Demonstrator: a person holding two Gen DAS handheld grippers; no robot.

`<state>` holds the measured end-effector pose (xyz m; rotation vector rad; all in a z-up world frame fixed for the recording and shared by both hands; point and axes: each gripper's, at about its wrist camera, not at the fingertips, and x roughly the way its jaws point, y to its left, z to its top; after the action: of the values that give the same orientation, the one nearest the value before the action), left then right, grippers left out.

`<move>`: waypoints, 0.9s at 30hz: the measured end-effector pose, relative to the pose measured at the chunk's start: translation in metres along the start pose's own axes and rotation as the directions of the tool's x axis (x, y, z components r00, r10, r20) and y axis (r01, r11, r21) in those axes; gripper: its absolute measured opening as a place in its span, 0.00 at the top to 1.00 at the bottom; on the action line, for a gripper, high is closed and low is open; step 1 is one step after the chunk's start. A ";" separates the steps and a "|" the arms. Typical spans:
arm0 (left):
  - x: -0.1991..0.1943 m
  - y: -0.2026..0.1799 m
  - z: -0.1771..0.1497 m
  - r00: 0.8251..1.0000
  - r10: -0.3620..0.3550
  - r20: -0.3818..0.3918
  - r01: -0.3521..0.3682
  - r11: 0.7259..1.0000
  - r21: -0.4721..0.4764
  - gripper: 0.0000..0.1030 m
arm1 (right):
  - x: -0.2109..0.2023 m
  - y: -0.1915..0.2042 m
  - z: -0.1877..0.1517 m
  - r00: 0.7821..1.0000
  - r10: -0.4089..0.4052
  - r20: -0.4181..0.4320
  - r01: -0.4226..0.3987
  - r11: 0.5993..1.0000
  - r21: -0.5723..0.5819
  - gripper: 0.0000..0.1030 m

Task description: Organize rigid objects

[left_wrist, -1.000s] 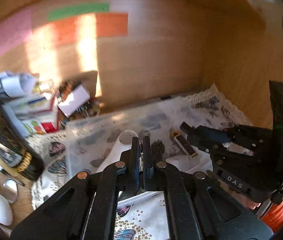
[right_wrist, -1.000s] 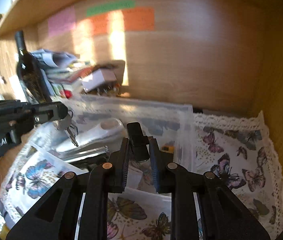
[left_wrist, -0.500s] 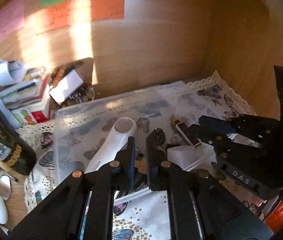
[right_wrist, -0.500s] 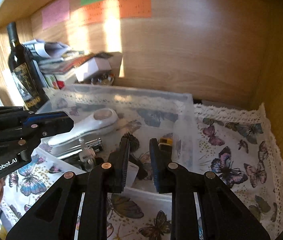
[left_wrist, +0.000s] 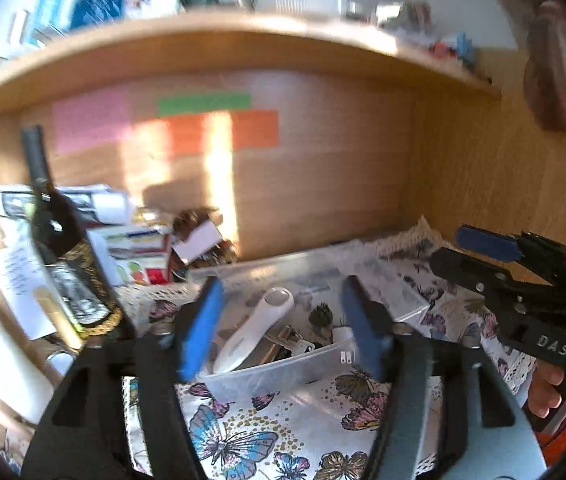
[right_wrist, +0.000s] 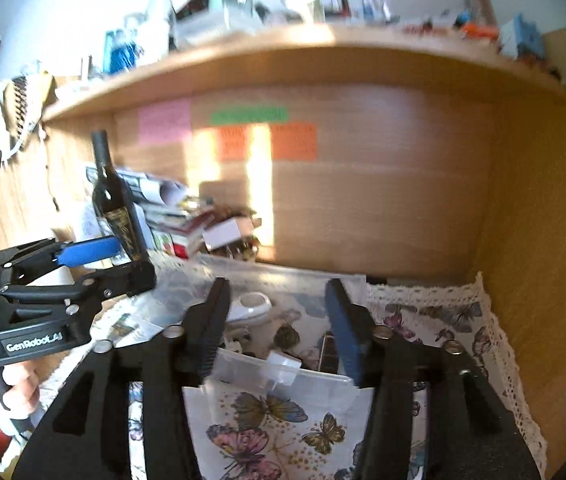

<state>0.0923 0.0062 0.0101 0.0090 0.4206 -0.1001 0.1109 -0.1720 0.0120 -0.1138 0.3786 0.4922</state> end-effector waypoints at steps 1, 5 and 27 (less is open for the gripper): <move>-0.008 0.001 -0.001 1.000 0.007 0.017 -0.007 1.000 -0.004 0.29 | -0.007 0.001 0.000 1.000 -0.002 0.015 0.002 1.000 0.002 0.45; -0.032 0.002 -0.005 0.996 0.041 0.078 -0.040 0.999 -0.024 0.08 | -0.028 0.007 -0.003 0.997 -0.016 0.076 0.015 1.000 0.012 0.20; -0.078 0.002 -0.017 0.978 0.111 0.176 -0.103 0.993 -0.052 0.00 | -0.064 0.017 -0.015 0.985 -0.042 0.166 0.035 0.998 0.044 0.00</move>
<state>0.0148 0.0156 0.0264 -0.0190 0.2421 0.0141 0.0454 -0.1884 0.0221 -0.0392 0.2223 0.4521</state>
